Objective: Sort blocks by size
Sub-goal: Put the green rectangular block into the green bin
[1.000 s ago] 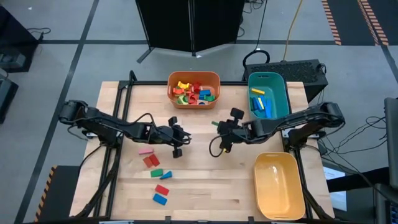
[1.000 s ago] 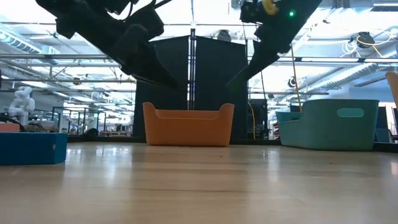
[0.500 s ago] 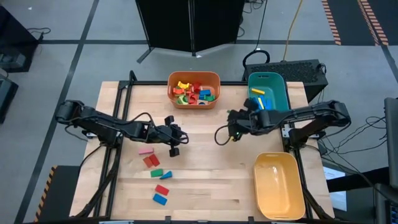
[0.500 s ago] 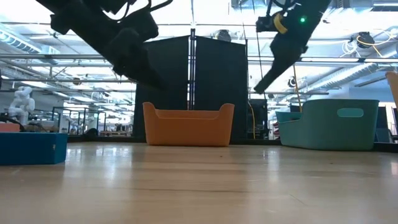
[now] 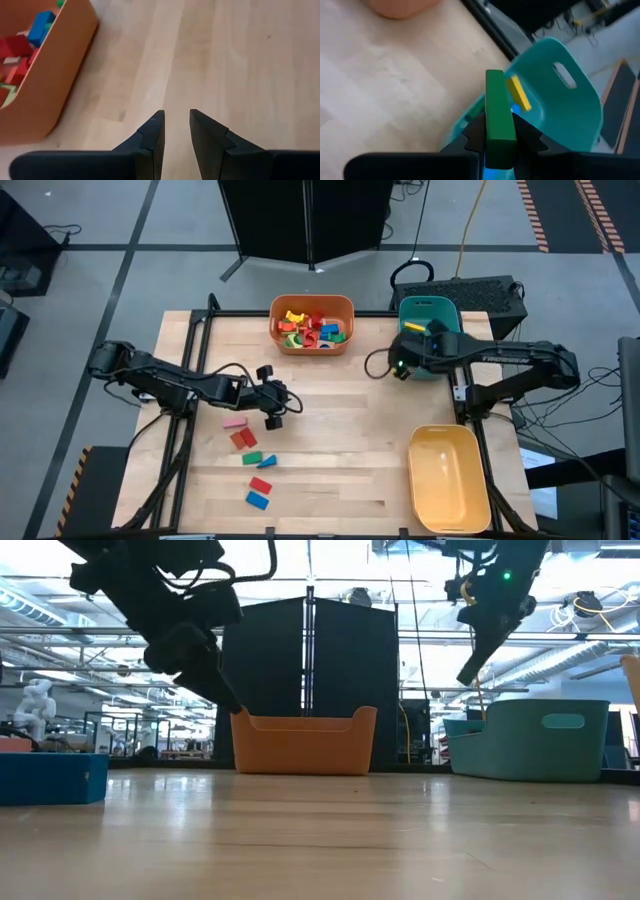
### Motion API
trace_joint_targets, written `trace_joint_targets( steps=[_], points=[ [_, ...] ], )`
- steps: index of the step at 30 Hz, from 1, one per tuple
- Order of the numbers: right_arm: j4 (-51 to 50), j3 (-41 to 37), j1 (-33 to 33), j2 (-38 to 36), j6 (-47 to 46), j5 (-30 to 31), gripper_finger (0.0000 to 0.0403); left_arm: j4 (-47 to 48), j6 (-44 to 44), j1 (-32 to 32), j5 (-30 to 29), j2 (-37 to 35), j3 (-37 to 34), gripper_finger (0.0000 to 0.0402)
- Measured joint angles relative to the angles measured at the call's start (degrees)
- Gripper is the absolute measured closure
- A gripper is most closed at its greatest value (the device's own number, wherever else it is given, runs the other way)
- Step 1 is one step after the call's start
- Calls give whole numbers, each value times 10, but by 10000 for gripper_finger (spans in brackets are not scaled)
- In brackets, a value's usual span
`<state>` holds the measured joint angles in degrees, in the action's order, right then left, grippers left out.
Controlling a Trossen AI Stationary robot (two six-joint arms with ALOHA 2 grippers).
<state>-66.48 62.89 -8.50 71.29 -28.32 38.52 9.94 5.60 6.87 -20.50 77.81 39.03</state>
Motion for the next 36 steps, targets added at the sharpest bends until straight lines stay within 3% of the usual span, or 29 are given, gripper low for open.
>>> trace_joint_targets(
  steps=[13,20,27,36],
  points=[
    [13,-3,-193,-8,59,-99,358,18,-31,-67,-14,0,0,310],
    [117,-80,-270,-8,119,-190,358,69,1,-72,-14,0,0,311],
    [186,-155,-308,-8,128,-233,357,101,56,-71,-11,0,0,311],
    [206,-170,-320,-8,126,-239,322,108,76,-53,15,0,0,310]
  ],
)
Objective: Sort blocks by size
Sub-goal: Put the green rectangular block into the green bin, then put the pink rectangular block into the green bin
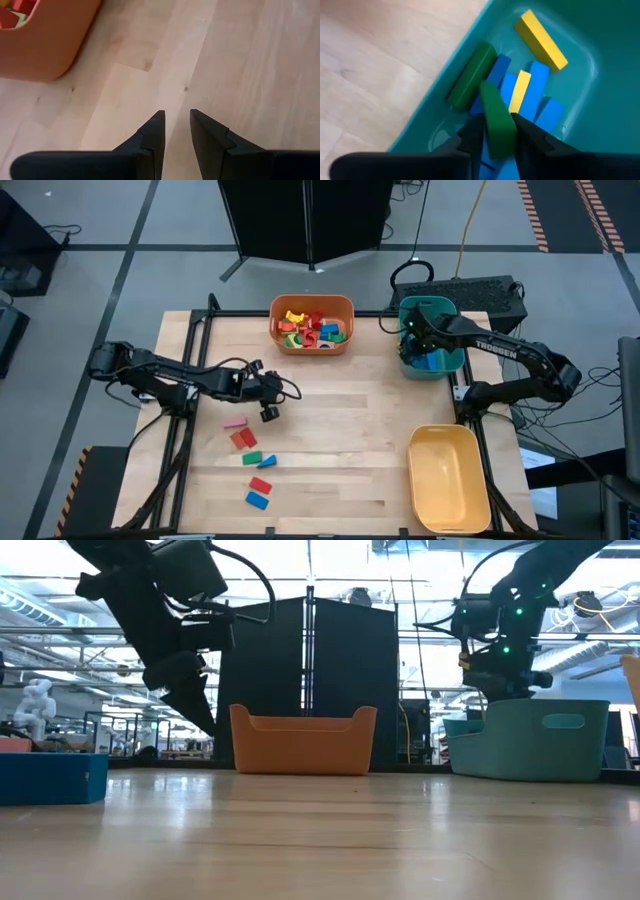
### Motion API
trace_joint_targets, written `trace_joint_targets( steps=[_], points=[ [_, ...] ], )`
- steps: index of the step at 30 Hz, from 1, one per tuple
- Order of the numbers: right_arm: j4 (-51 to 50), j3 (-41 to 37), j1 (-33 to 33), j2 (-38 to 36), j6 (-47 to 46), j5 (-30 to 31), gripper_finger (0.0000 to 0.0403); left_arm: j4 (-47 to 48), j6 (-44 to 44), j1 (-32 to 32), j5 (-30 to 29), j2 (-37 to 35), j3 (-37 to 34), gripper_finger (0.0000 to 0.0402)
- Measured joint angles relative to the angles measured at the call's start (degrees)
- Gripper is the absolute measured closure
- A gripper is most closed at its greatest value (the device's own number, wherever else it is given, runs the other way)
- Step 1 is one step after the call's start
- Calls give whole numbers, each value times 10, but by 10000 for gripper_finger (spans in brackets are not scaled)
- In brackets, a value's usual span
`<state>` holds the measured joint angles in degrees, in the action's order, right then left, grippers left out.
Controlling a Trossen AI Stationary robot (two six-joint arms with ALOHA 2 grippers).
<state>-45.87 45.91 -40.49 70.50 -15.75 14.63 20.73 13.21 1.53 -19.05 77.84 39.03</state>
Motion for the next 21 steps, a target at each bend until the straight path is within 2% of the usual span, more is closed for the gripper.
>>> trace_joint_targets(
  steps=[9,12,16,21],
  points=[
    [23,0,0,0,0,13,273,-2,2,4,2,0,0,310],
    [34,0,9,-3,-11,73,265,-3,29,4,30,0,0,310],
    [68,0,38,-25,-22,168,262,-6,48,4,37,0,0,310],
    [122,0,90,-74,-16,215,262,-7,48,4,41,0,0,310]
  ],
)
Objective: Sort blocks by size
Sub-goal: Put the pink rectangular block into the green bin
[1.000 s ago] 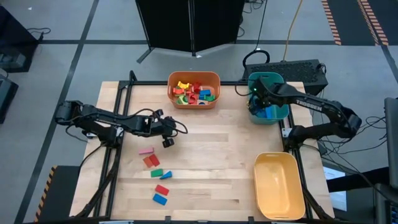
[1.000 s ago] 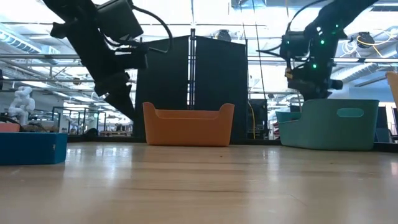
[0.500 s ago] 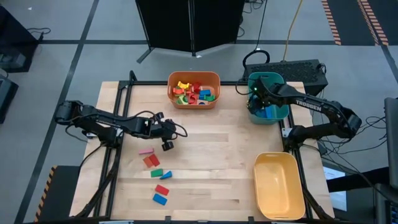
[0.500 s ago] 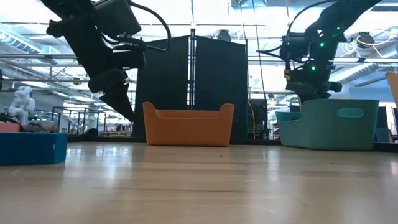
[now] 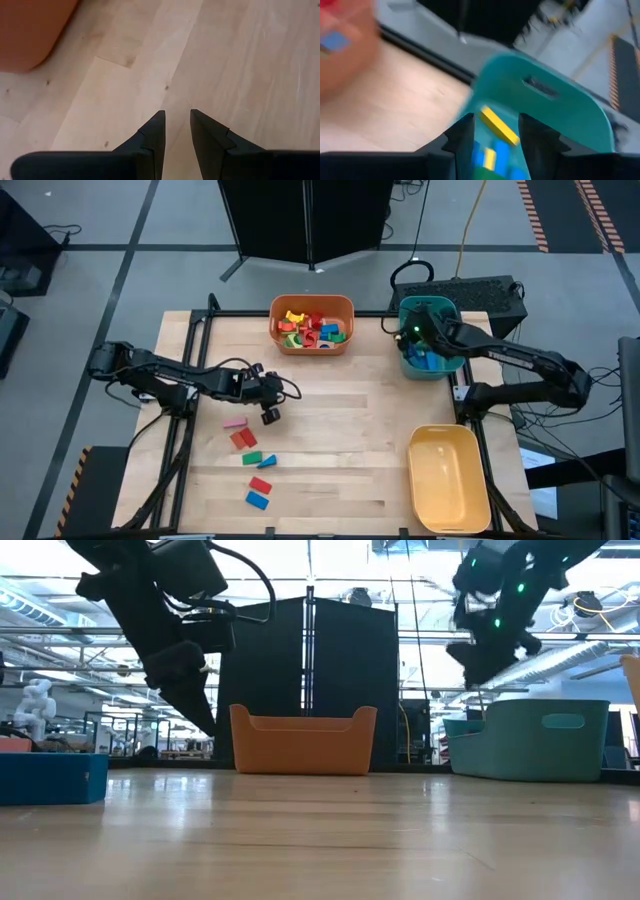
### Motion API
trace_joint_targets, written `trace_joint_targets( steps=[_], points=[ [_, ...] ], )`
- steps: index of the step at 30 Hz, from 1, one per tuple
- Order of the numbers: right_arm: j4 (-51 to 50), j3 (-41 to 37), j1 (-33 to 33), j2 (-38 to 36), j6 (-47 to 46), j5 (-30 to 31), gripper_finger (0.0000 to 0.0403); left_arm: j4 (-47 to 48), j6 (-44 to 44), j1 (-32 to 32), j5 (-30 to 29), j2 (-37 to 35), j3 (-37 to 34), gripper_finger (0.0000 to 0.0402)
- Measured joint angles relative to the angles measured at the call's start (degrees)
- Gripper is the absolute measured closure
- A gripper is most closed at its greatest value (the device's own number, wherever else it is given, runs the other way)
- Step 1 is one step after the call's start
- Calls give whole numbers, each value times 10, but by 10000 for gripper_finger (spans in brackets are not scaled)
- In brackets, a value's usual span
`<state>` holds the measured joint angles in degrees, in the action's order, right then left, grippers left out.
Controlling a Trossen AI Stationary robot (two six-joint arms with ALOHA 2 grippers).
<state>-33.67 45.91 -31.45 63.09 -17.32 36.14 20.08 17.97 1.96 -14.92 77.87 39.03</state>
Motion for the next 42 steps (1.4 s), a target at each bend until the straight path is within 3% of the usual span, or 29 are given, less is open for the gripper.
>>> trace_joint_targets(
  steps=[9,17,21,27,33,42],
  points=[
    [52,0,117,-62,1,-2,261,0,-2,0,5,0,0,310],
    [94,0,220,-43,-3,-5,261,4,12,0,133,0,0,311],
    [142,0,258,-21,2,-4,261,66,55,0,149,0,15,310],
    [193,0,289,9,29,-4,261,210,127,23,125,0,52,311],
    [192,0,299,25,30,-5,261,274,200,75,118,0,52,311],
    [193,0,299,32,30,-6,261,325,235,133,120,0,52,311]
  ],
)
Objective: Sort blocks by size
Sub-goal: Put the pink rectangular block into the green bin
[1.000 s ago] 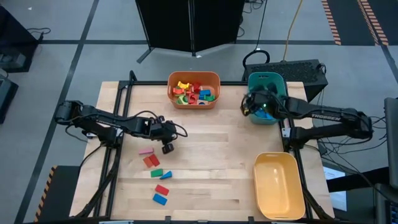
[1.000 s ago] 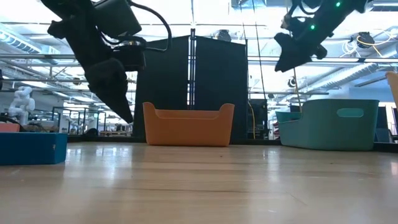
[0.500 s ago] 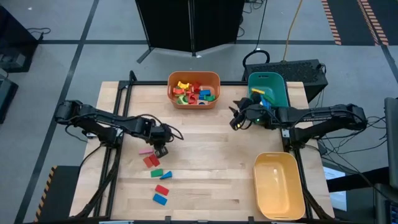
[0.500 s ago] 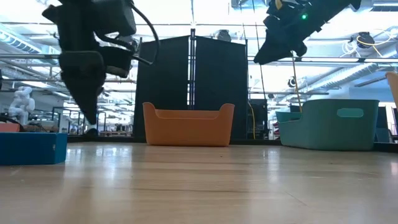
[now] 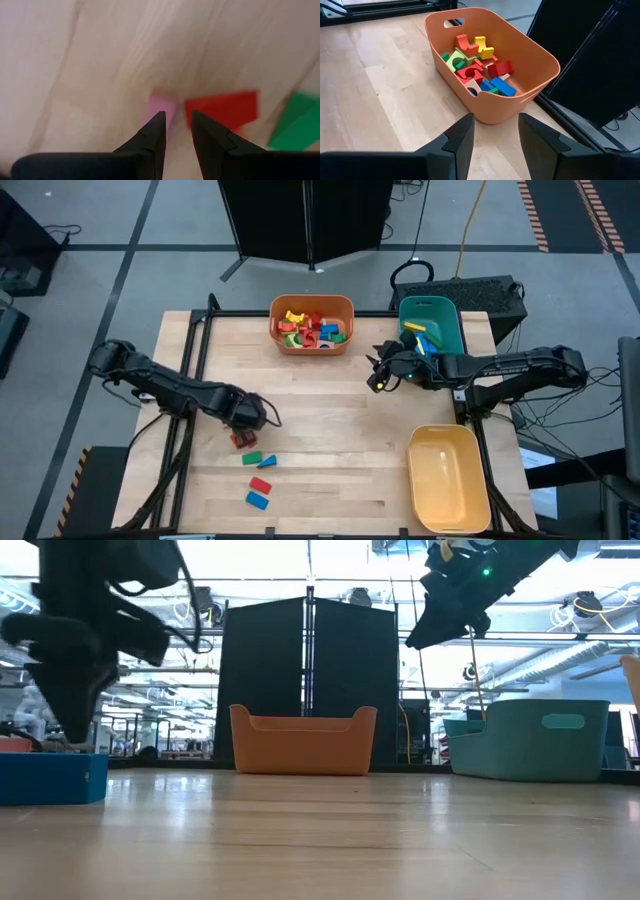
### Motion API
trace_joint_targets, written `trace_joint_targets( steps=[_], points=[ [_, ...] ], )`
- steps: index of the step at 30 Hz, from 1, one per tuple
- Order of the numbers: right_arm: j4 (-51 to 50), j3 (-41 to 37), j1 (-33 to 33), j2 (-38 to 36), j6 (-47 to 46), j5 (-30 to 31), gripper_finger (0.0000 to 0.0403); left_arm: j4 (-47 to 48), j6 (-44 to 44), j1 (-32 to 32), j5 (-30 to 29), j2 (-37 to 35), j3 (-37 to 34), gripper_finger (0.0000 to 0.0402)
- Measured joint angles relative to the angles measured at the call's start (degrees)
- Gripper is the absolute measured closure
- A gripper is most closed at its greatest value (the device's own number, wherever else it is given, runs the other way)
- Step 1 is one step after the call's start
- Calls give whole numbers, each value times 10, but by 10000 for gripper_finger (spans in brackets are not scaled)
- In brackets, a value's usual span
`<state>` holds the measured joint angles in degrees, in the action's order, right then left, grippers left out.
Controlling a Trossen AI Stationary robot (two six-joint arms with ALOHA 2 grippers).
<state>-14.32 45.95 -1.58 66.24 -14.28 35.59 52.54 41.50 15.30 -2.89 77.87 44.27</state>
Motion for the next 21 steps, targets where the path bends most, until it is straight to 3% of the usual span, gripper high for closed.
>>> trace_joint_targets(
  steps=[6,16,21],
  points=[
    [0,0,0,0,0,-15,261,19,1,29,-26,0,-31,300],
    [8,0,0,2,0,-16,261,-42,2,32,-27,0,-86,168],
    [9,0,0,2,0,-16,261,-55,10,30,-27,-2,-113,155]
  ],
)
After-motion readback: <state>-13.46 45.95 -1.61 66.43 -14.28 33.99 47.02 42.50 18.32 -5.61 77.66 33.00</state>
